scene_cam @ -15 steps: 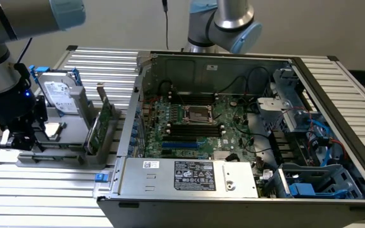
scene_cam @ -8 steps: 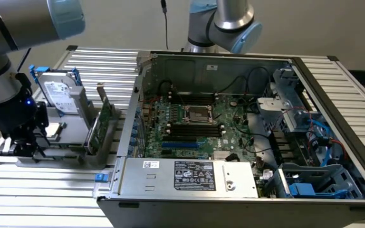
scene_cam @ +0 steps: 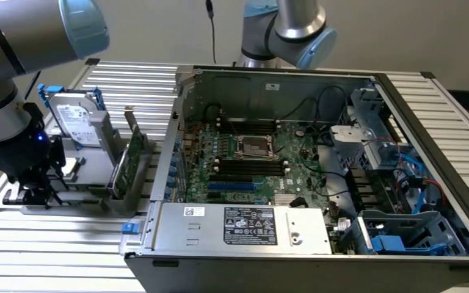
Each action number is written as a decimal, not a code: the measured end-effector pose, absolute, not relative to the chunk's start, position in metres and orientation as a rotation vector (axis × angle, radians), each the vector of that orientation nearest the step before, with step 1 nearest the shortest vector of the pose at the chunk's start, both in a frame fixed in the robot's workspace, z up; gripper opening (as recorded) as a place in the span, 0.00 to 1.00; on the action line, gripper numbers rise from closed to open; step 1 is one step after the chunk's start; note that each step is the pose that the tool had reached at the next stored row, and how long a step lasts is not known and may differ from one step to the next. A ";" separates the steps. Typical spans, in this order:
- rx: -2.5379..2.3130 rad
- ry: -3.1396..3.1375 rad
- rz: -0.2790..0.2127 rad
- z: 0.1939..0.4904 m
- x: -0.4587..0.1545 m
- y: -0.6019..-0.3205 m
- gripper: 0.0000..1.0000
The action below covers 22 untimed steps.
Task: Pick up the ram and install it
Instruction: 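Pick up the ram and move it above insertion slot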
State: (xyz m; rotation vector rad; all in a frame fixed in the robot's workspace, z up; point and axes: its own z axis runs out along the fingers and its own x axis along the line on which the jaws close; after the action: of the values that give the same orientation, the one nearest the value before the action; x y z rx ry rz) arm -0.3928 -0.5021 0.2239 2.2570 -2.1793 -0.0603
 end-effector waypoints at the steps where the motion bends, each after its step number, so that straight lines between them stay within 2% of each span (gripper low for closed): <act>1: 2.259 -2.181 -0.061 0.223 -0.394 -0.502 0.36; 22: 2.271 -2.192 -0.076 0.198 -0.396 -0.502 0.36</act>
State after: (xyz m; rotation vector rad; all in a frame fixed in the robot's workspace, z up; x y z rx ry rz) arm -0.3962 -0.5022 0.1978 2.2714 -2.1924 -0.0762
